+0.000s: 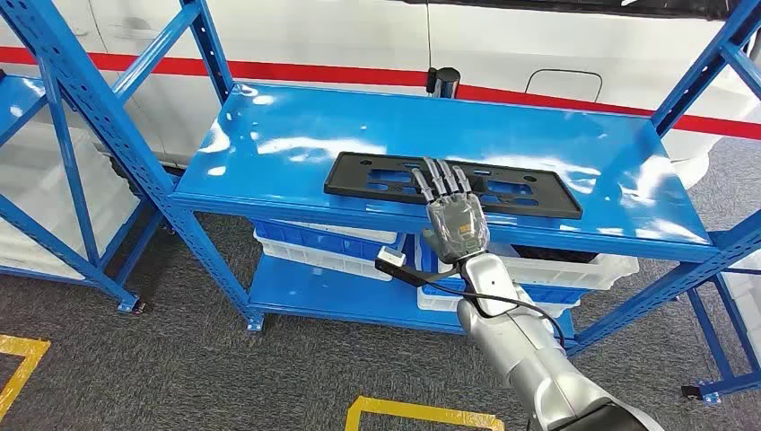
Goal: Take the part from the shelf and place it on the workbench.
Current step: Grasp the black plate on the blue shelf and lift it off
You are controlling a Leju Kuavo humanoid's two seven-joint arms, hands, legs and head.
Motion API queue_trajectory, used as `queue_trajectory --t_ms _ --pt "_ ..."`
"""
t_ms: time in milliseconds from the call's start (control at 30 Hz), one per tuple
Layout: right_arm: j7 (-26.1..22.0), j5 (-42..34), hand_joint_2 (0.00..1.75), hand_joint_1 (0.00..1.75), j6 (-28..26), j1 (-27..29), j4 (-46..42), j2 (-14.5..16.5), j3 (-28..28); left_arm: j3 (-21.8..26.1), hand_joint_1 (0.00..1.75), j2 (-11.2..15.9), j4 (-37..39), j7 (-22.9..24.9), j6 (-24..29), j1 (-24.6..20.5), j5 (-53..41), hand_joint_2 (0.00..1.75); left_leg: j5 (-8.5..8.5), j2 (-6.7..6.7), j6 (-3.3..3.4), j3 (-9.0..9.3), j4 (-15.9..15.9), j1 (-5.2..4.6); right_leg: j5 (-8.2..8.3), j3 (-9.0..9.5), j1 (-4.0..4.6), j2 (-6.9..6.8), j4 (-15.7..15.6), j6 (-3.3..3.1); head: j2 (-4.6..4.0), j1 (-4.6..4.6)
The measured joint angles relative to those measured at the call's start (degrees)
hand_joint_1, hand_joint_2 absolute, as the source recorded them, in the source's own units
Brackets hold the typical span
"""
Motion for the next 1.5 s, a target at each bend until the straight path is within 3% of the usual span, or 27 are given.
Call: queue_trajectory --t_ms 300,600,900,1133,1500 --pt "0.9 0.0 1.75 0.00 0.1 -1.7 2.0 0.0 -0.7 -0.1 0.00 -0.5 0.0 0.4 2.4 -0.2 -0.4 1.75 0.00 0.00 0.00 0.00 0.0 0.00 0.00 0.02 0.00 0.00 0.0 0.00 0.00 0.00" --pt "3.8 2.6 1.75 0.00 3.5 -5.9 4.6 1.4 -1.5 -0.6 0.00 -0.8 0.0 0.2 1.2 -0.6 -0.8 1.75 0.00 0.01 0.00 0.00 0.0 0.01 0.01 0.01 0.01 0.01 0.0 0.01 0.00 -0.01" --pt "4.1 3.1 1.75 0.00 4.2 -6.4 4.8 1.7 -1.5 -0.6 0.00 -0.8 0.0 0.3 1.1 -0.6 -0.8 1.75 0.00 0.01 0.00 0.00 0.0 0.01 0.01 0.00 0.01 0.01 0.0 0.01 0.00 0.00" --pt "6.3 5.2 1.75 0.00 8.1 -10.0 8.0 5.0 -1.2 -0.6 0.00 -0.8 0.0 1.0 0.4 -0.6 -1.0 1.75 0.00 0.00 0.00 -0.01 0.0 0.02 0.00 0.00 0.01 0.01 0.0 0.01 0.00 0.01" --pt "8.3 5.9 1.75 0.00 13.8 -10.0 10.1 6.0 -1.3 -0.6 0.00 -0.9 0.0 1.6 -0.1 -0.6 -1.0 1.75 0.00 0.01 0.00 -0.01 0.0 0.03 0.00 -0.03 0.01 0.01 0.0 0.00 0.00 0.01"
